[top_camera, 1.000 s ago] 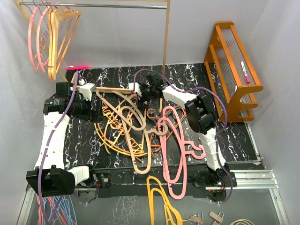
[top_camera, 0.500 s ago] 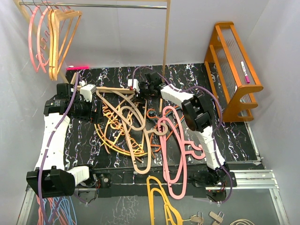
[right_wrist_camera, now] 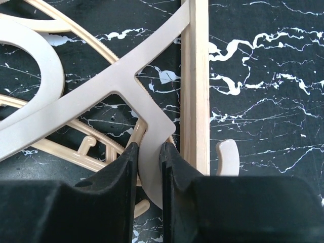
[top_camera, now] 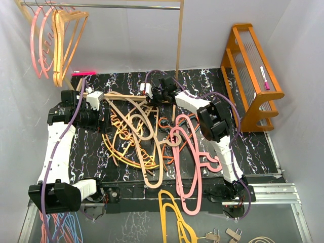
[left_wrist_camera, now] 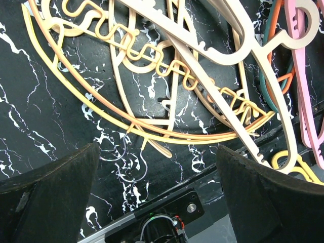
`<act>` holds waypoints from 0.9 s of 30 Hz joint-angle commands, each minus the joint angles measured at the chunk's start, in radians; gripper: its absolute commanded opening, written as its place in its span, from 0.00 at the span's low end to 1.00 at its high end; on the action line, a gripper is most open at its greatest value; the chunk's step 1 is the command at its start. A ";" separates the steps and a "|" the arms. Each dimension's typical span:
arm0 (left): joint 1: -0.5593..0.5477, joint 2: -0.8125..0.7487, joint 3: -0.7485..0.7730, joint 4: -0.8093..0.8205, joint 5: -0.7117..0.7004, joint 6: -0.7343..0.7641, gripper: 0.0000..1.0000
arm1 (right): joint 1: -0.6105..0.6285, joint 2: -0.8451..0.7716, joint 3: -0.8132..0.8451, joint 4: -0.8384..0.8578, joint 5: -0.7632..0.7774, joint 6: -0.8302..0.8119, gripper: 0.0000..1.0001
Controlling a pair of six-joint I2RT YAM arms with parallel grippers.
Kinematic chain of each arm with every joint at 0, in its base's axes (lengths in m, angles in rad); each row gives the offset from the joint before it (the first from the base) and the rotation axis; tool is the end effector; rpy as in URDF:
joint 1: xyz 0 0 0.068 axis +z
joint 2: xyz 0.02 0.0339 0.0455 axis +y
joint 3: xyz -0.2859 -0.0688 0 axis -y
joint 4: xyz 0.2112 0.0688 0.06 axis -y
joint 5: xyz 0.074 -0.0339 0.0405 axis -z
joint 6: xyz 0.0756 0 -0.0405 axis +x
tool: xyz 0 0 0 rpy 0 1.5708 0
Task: Organize the hangers
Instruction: Pick up the hanger at the center of the board.
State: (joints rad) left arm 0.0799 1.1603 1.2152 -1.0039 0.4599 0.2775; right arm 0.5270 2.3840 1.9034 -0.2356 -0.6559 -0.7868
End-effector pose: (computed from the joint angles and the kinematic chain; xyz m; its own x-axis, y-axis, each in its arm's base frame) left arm 0.1981 -0.0178 0.3319 -0.7282 0.1880 -0.6590 0.4010 0.8967 -0.1874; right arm 0.4468 0.3133 0.1776 0.1631 -0.5544 -0.8161 -0.9640 0.0865 -0.2514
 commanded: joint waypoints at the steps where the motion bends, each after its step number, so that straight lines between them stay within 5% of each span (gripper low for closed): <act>1: -0.004 -0.016 0.011 -0.052 -0.007 0.017 0.97 | -0.001 -0.035 0.036 0.016 0.007 0.047 0.08; 15: -0.019 -0.004 0.165 -0.253 -0.166 0.133 0.97 | 0.150 -0.328 -0.159 -0.044 0.189 0.186 0.08; 20: -0.111 0.007 0.181 -0.273 -0.187 0.073 0.97 | 0.212 -0.405 -0.230 -0.062 0.263 0.287 0.08; 23: -0.219 0.023 0.162 -0.259 -0.306 0.024 0.97 | 0.246 -0.395 -0.185 -0.126 0.368 0.409 0.08; 27: -0.267 0.021 0.205 -0.254 -0.295 0.000 0.97 | 0.303 -0.300 0.002 -0.346 0.566 0.633 0.08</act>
State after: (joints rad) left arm -0.1501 1.1896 1.3670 -1.2362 0.2089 0.3286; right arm 0.7937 2.0239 1.7306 -0.4149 -0.3099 -0.4107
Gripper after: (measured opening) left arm 0.970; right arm 0.219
